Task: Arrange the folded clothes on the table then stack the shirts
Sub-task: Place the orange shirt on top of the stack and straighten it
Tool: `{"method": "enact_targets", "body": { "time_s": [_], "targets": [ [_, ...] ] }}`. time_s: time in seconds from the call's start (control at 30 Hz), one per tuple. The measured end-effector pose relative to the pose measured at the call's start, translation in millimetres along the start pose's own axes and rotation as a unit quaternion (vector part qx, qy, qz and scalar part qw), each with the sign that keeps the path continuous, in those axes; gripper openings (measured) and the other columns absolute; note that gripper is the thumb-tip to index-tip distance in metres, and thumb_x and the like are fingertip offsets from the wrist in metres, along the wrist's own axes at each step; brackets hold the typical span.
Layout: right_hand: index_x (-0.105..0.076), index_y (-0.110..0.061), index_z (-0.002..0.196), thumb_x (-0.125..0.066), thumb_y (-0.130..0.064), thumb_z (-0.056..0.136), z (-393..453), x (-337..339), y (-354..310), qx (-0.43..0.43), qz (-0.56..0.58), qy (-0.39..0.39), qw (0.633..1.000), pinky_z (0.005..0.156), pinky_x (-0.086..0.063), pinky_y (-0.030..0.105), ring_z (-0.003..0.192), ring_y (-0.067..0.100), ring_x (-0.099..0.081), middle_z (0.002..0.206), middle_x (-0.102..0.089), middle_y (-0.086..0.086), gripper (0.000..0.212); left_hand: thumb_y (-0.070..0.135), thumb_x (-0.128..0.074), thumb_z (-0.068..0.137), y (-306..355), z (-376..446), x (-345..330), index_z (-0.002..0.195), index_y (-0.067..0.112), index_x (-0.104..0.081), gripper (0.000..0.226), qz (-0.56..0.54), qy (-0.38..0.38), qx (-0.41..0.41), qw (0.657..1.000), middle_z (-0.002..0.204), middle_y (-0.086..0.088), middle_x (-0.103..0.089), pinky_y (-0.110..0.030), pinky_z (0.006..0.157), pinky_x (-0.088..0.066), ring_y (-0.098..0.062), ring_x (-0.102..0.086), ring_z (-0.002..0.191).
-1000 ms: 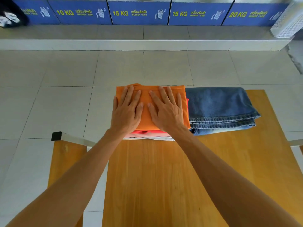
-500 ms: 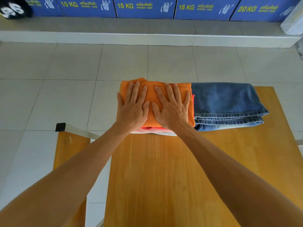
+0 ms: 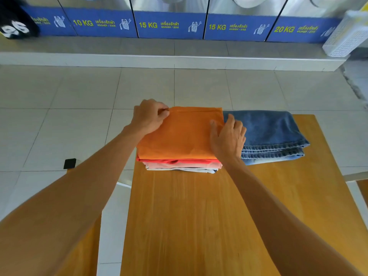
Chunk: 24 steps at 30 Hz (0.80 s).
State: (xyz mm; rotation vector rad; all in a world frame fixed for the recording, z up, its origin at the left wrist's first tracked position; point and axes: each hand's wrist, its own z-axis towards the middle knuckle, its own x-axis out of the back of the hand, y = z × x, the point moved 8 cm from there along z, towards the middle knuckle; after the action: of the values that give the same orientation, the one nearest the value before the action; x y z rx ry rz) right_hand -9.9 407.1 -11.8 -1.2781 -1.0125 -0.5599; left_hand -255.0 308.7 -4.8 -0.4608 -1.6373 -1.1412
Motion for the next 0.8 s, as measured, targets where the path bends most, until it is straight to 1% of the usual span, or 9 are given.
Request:
{"method": "enact_targets", "body": {
  "time_s": [0.13,0.23,0.3,0.37,0.43,0.53,0.6,0.67,0.8],
  "targets": [
    [-0.055,-0.011,0.128,-0.044,-0.048,0.102,-1,-4,9,-0.005,0.013,0.016,1.000,0.101,-0.036,0.045,0.118,0.030,-0.046,0.126,-0.055,0.012,0.046,0.045,-0.053,0.094,2,5,10,0.101,0.029,-0.074,0.027,-0.039,0.009,0.007,0.999,0.102,0.011,-0.073,-0.052,0.103,-0.039,-0.016,-0.064,0.105],
    [-0.060,-0.012,0.113,-0.045,-0.041,0.104,-1,-4,8,0.013,0.032,0.041,0.999,0.093,-0.043,0.045,0.104,0.029,-0.055,0.111,-0.063,0.009,0.034,0.052,-0.048,0.094,-10,1,3,0.092,0.024,-0.074,0.038,-0.075,-0.032,0.072,0.994,0.094,0.007,-0.073,-0.041,0.102,-0.037,-0.017,-0.063,0.096],
    [-0.059,-0.012,0.110,-0.046,-0.036,0.105,0,-4,8,0.016,0.048,0.040,0.998,0.088,-0.048,0.047,0.096,0.029,-0.059,0.104,-0.066,0.008,0.029,0.054,-0.056,0.088,-21,-1,-6,0.093,0.028,-0.074,0.032,-0.143,-0.072,0.117,0.980,0.095,0.009,-0.071,-0.044,0.101,-0.043,-0.018,-0.064,0.099],
    [-0.058,-0.012,0.110,-0.044,-0.035,0.105,1,-4,11,0.007,0.063,0.028,0.998,0.082,-0.052,0.048,0.090,0.028,-0.062,0.100,-0.067,0.007,0.027,0.040,-0.069,0.086,-24,2,-5,0.096,0.027,-0.074,0.018,-0.221,-0.083,0.145,0.961,0.099,0.007,-0.070,-0.039,0.095,-0.050,-0.018,-0.064,0.100],
    [-0.057,-0.012,0.108,-0.042,-0.037,0.106,2,-3,15,-0.008,0.074,0.019,0.997,0.074,-0.053,0.045,0.085,0.026,-0.063,0.096,-0.067,0.006,0.028,0.029,-0.076,0.083,-21,8,5,0.099,0.023,-0.074,0.017,-0.240,-0.067,0.146,0.957,0.101,0.005,-0.069,-0.034,0.090,-0.051,-0.018,-0.063,0.100],
    [-0.056,-0.013,0.105,-0.041,-0.039,0.106,2,-2,18,-0.024,0.101,0.014,0.995,0.068,-0.055,0.044,0.077,0.025,-0.063,0.084,-0.062,-0.001,0.030,0.032,-0.078,0.081,-20,14,14,0.100,0.024,-0.075,0.020,-0.243,-0.041,0.136,0.960,0.101,0.005,-0.069,-0.034,0.089,-0.052,-0.016,-0.063,0.099],
    [-0.057,-0.013,0.102,-0.041,-0.041,0.106,3,-1,21,-0.041,0.125,0.010,0.991,0.064,-0.053,0.040,0.073,0.023,-0.061,0.076,-0.057,-0.005,0.033,0.033,-0.077,0.082,-29,13,9,0.100,0.023,-0.076,0.021,-0.294,-0.038,0.153,0.942,0.100,0.006,-0.070,-0.031,0.086,-0.054,-0.014,-0.065,0.097],
    [-0.057,-0.013,0.101,-0.041,-0.042,0.106,5,0,23,-0.047,0.137,0.004,0.989,0.062,-0.049,0.037,0.071,0.021,-0.059,0.074,-0.055,-0.006,0.033,0.036,-0.075,0.083,-35,10,3,0.103,0.022,-0.076,0.024,-0.320,-0.037,0.159,0.933,0.102,0.005,-0.071,-0.031,0.088,-0.054,-0.015,-0.066,0.099],
    [-0.060,-0.013,0.105,-0.046,-0.041,0.104,7,-3,23,-0.042,0.114,-0.014,0.993,0.063,-0.049,0.036,0.077,0.023,-0.062,0.086,-0.064,0.001,0.031,0.045,-0.063,0.091,-35,13,-3,0.111,0.022,-0.074,0.032,-0.248,-0.049,0.138,0.958,0.113,0.004,-0.070,-0.031,0.091,-0.049,-0.015,-0.062,0.105]
  ]
}}
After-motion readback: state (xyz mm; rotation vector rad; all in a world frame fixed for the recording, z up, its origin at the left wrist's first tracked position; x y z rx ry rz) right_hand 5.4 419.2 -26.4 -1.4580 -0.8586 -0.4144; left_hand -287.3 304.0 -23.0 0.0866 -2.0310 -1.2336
